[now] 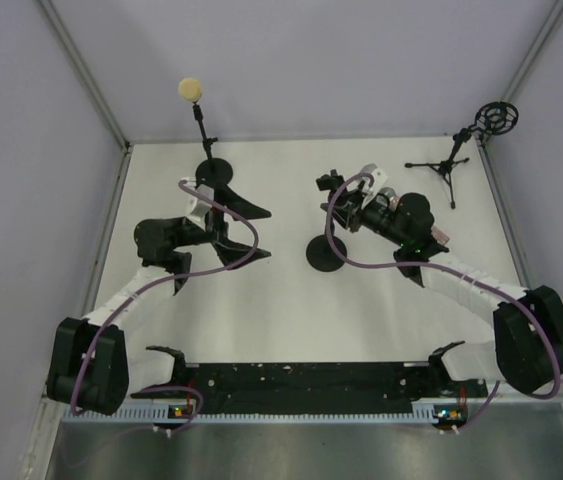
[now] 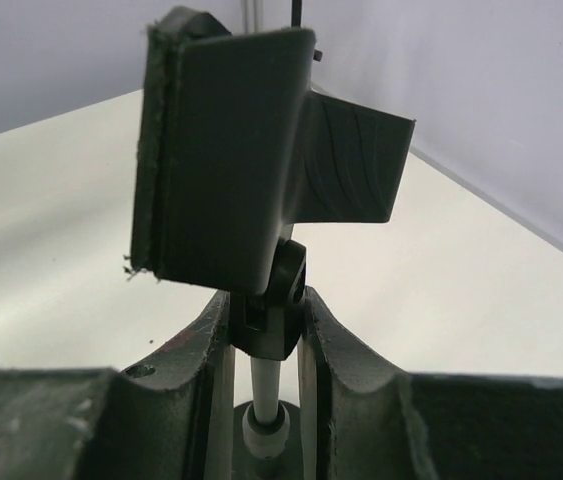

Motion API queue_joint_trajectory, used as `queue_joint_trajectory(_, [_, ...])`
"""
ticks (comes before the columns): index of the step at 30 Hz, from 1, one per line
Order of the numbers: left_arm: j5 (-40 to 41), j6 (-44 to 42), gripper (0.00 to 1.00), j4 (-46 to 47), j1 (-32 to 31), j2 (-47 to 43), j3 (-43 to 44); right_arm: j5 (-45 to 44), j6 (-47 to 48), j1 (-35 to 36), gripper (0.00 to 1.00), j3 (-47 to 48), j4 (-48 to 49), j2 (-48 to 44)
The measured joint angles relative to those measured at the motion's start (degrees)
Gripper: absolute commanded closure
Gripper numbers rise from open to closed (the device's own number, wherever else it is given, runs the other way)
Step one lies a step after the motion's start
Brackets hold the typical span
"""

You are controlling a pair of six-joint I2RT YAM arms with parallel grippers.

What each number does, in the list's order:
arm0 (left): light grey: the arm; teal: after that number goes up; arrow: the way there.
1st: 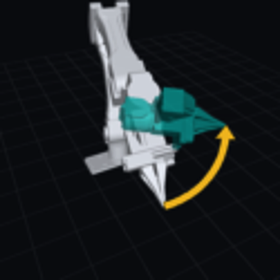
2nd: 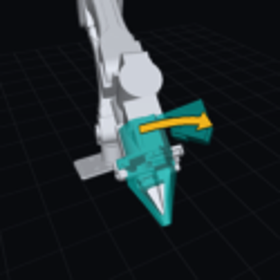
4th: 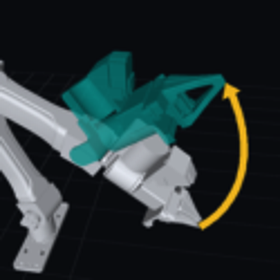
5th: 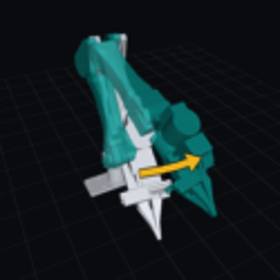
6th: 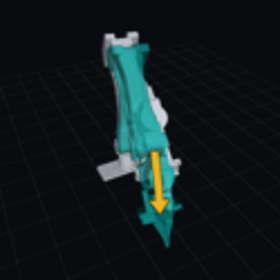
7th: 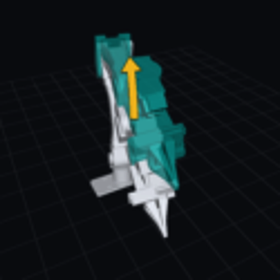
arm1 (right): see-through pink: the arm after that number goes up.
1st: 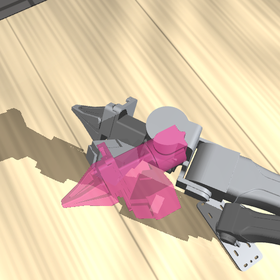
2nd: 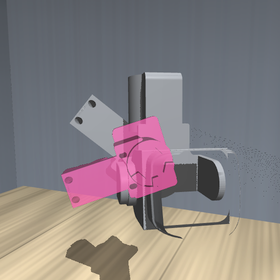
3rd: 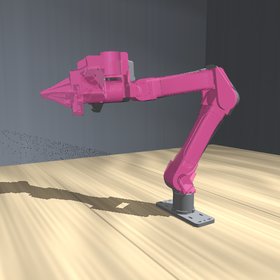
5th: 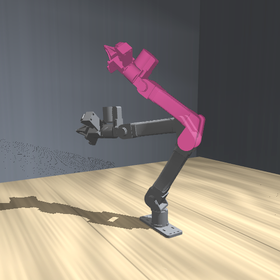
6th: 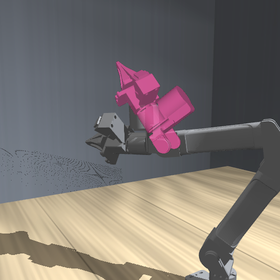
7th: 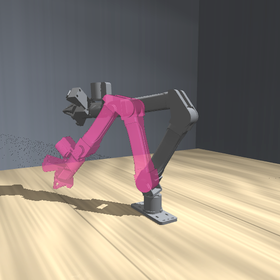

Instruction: Remove the microphone from the stand

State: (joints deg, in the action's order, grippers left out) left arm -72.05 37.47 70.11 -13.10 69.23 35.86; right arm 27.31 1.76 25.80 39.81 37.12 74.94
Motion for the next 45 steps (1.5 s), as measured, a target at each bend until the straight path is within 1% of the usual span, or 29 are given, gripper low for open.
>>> queue_joint_trajectory(7, [0.1, 0.0, 0.02, -0.2, 0.0, -0.1, -0.1, 1.4, 0.6, -0.2, 1.0, 0.0, 2.4, 1.7])
queue_joint_trajectory(11, [0.1, -0.1, 0.02, -0.2, 0.1, -0.4, -0.2, 2.8, 0.3, -1.0, 1.0, 0.1, 5.4, 3.7])
queue_joint_trajectory(14, [0.1, -0.2, 0.02, -0.3, 0.2, -0.5, -0.4, 3.7, -2.4, -2.8, 1.0, -0.7, 7.9, 5.0])
queue_joint_trajectory(18, [0.1, -0.2, 0.02, -0.3, 0.3, -0.5, -0.5, 4.3, -5.8, -5.1, 1.0, -4.2, 12.3, 5.2])
queue_joint_trajectory(25, [0.2, -0.2, 0.02, -0.3, 0.3, -0.5, -0.6, 5.1, -7.8, -5.6, 1.0, -4.7, 15.5, 7.0])
queue_joint_trajectory(30, [0.2, -0.2, 0.01, -0.3, 0.3, -0.5, -0.7, 6.2, -7.5, -5.6, 1.0, -4.0, 14.8, 10.0])
queue_joint_trajectory(38, [0.2, -0.2, 0.01, -0.3, 0.4, -0.5, -0.7, 7.3, -5.2, -5.6, 1.0, -4.0, 11.1, 12.0])
queue_joint_trajectory(42, [0.1, -0.4, 0.01, -0.3, 0.4, -0.7, -0.9, 8.0, -4.3, -5.7, 0.72, -3.1, 9.2, 12.6])
queue_joint_trajectory(44, [0.1, -0.5, 0.01, -0.3, 0.5, -0.9, -0.9, 8.2, -4.2, -5.7, 0.61, -2.8, 8.2, 12.4])
queue_joint_trajectory(45, [0.1, -0.5, 0.01, -0.3, 0.5, -1.0, -0.9, 8.2, -4.3, -5.7, 0.57, -2.7, 6.9, 11.9])
